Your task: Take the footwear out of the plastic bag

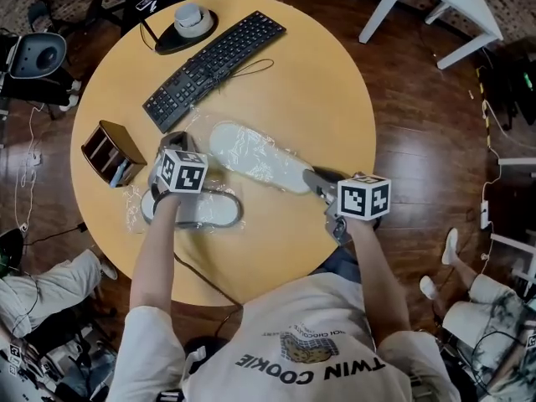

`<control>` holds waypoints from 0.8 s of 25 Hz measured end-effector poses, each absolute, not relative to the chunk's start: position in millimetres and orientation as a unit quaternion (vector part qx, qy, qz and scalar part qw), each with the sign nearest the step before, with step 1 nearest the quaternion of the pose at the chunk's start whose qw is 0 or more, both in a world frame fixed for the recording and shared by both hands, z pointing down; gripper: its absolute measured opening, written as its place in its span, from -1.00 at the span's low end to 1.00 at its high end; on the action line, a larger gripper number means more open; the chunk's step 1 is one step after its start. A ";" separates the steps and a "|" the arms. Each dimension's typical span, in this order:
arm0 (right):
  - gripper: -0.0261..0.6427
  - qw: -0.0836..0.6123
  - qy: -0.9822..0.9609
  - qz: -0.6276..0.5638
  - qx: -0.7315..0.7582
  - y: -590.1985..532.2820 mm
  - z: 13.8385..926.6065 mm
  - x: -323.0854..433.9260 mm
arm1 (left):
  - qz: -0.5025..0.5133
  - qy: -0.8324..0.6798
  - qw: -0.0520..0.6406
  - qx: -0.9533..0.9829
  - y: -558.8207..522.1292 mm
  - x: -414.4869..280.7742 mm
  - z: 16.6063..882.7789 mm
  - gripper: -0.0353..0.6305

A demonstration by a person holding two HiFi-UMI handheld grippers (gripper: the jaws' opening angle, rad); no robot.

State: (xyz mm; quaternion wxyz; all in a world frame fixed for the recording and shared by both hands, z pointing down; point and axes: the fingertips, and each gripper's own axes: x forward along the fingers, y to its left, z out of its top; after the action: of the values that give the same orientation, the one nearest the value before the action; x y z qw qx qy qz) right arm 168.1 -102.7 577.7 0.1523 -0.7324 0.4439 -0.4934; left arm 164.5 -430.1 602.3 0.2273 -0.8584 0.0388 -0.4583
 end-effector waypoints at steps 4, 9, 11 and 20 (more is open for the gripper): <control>-0.70 0.163 0.443 -0.487 -0.734 -92.9 573.0 162.6 | -0.459 0.039 0.229 -0.857 -429.9 165.1 601.5 -0.88; -0.70 0.172 0.436 -0.484 -0.739 -70.5 571.4 159.3 | -0.462 0.043 0.229 -0.856 -429.4 165.1 601.3 -0.88; -0.71 0.176 0.433 -0.483 -0.740 -62.1 571.6 158.8 | -0.462 0.044 0.230 -0.855 -430.2 165.5 601.9 -0.88; -0.71 0.178 0.428 -0.482 -0.743 -26.5 570.4 156.2 | -0.462 0.050 0.226 -0.856 -431.0 165.4 601.2 -0.88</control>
State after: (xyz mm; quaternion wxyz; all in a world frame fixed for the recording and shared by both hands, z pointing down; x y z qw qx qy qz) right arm 156.2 -26.5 570.4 0.1785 -0.7434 0.4282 -0.4819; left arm 165.4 -431.0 601.2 0.2259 -0.8559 0.0503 -0.4624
